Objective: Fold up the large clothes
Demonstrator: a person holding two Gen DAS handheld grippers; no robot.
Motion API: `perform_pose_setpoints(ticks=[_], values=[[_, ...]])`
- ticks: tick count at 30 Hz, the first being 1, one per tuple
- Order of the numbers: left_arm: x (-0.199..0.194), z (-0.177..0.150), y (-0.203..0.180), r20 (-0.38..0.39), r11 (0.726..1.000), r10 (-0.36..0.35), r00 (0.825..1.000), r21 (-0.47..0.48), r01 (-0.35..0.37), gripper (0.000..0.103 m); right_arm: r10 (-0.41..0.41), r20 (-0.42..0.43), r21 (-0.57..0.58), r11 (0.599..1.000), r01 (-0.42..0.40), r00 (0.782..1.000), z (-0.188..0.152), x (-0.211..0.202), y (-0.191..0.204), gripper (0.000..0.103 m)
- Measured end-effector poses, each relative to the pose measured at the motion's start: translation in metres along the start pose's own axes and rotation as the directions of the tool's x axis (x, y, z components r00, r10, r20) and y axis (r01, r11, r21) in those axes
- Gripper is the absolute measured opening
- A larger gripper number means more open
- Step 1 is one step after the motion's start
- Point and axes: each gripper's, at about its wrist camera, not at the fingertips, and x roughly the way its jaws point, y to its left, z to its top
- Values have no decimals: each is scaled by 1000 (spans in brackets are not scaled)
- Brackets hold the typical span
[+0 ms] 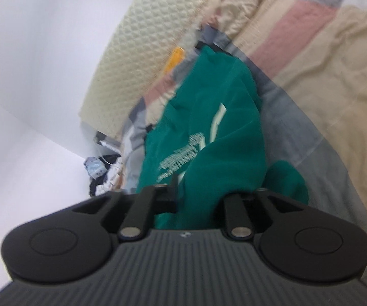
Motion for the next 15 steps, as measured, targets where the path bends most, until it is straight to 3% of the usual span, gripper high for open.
perform_pose_setpoints(ticks=[2, 7, 13, 15], values=[[6, 0, 5, -17, 1000, 23, 1000, -18, -23, 71, -18, -28, 35, 999, 19, 999, -2, 6, -6, 75], [32, 2, 17, -39, 996, 32, 999, -77, -35, 76, 33, -61, 95, 995, -28, 998, 1, 20, -16, 75], [62, -1, 13, -97, 999, 34, 995, -33, -38, 75, 36, -100, 77, 997, -29, 994, 7, 45, -16, 73], [69, 1, 13, -111, 999, 33, 993, -20, -35, 74, 43, -119, 79, 996, -34, 992, 9, 54, -19, 66]])
